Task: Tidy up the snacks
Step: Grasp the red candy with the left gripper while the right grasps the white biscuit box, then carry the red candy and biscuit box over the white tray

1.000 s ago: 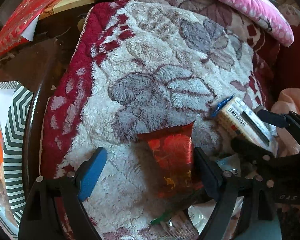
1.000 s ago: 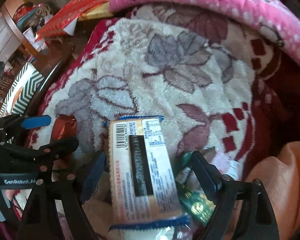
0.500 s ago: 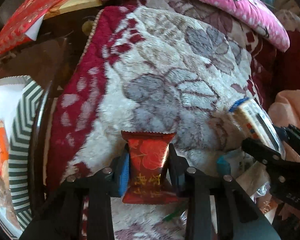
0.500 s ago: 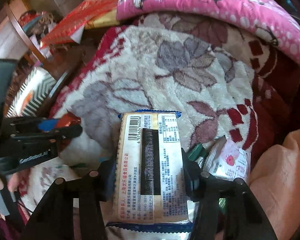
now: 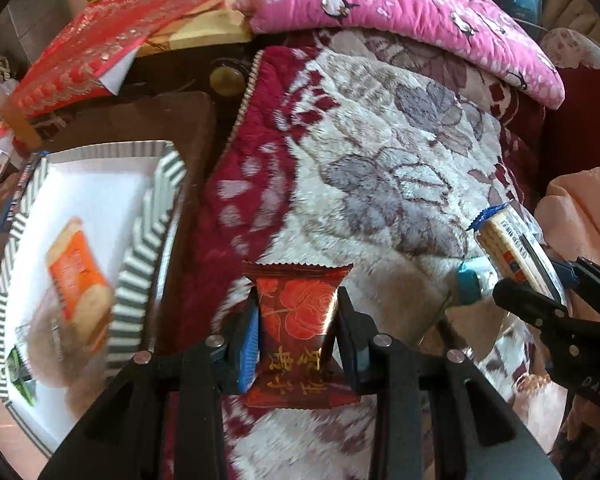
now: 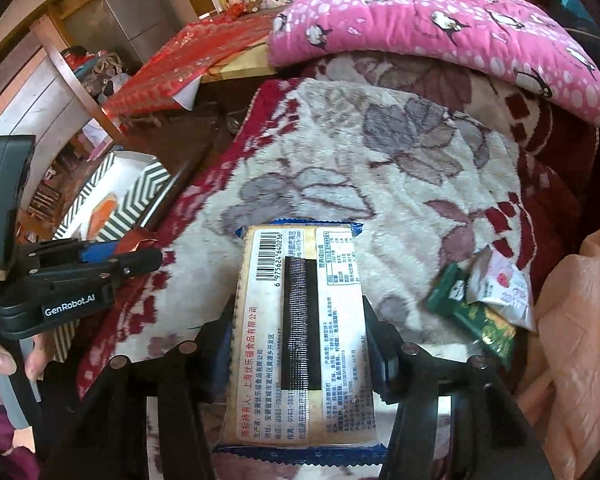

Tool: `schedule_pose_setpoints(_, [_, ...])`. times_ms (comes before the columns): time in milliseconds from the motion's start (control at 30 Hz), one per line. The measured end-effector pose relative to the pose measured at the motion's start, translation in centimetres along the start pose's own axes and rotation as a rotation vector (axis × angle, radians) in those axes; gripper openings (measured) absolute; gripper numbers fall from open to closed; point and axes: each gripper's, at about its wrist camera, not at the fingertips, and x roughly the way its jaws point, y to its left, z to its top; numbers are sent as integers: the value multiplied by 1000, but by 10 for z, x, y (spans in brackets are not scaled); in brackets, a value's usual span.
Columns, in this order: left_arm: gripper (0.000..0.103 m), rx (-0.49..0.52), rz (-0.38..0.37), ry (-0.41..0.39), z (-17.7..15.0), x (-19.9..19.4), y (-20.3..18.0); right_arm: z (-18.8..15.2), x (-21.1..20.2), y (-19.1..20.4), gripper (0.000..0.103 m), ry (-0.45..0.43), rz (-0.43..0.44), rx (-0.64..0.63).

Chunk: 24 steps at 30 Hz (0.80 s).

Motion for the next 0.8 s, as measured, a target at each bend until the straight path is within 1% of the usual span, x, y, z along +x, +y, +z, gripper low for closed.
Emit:
schedule_pose_setpoints(133, [33,7,12,-27,-11,-16,7,-6,-5,13,58,-15,19,15])
schedule_pose_setpoints(400, [33,-1,20,-56,-24,-35,20,-13,-7,41,58,-9,24,-10])
schedule_pose_setpoints(800, [33,-42,39,-83,-37,-55,51,-8,-3,87,59,0,51,-70])
